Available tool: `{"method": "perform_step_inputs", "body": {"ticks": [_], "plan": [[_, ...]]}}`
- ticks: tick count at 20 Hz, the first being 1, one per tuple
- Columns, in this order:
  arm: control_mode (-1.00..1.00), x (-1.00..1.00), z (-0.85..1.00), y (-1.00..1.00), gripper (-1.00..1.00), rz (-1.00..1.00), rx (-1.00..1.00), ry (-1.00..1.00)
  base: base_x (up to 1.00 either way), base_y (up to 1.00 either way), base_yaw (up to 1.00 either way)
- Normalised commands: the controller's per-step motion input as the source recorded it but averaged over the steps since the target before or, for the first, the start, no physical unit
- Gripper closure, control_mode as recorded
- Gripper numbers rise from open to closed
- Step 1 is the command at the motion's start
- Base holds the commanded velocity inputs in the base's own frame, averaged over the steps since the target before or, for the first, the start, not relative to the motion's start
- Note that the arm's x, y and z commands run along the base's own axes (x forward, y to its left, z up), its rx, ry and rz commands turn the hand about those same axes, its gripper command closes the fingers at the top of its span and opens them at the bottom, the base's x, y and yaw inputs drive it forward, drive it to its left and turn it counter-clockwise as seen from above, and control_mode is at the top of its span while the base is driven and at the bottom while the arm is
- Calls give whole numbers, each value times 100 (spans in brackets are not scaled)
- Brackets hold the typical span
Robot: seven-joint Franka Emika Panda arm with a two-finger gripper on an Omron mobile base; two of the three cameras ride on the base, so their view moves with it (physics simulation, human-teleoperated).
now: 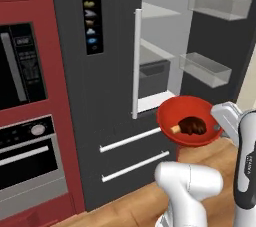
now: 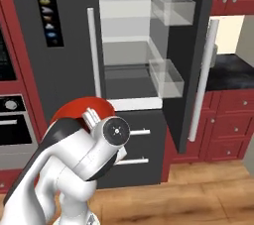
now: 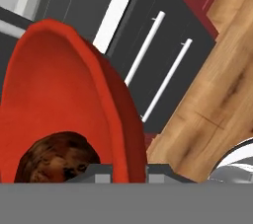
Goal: Place one of the steaks on the plate and the other in the bowl. Then place the bowl in the fridge.
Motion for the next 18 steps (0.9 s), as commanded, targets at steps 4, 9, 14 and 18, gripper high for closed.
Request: {"method": "perform_step_inputs", "body": {"ticks": [4, 9, 14, 18], "plan": [[100, 0, 0, 0, 100, 0, 0, 0, 60, -3, -4], [100, 0, 0, 0, 100, 0, 0, 0, 66, -29, -5], [100, 0, 0, 0, 100, 0, 0, 0, 66, -22, -4], [100, 0, 0, 0, 100, 0, 0, 0, 90, 0, -3]]}}
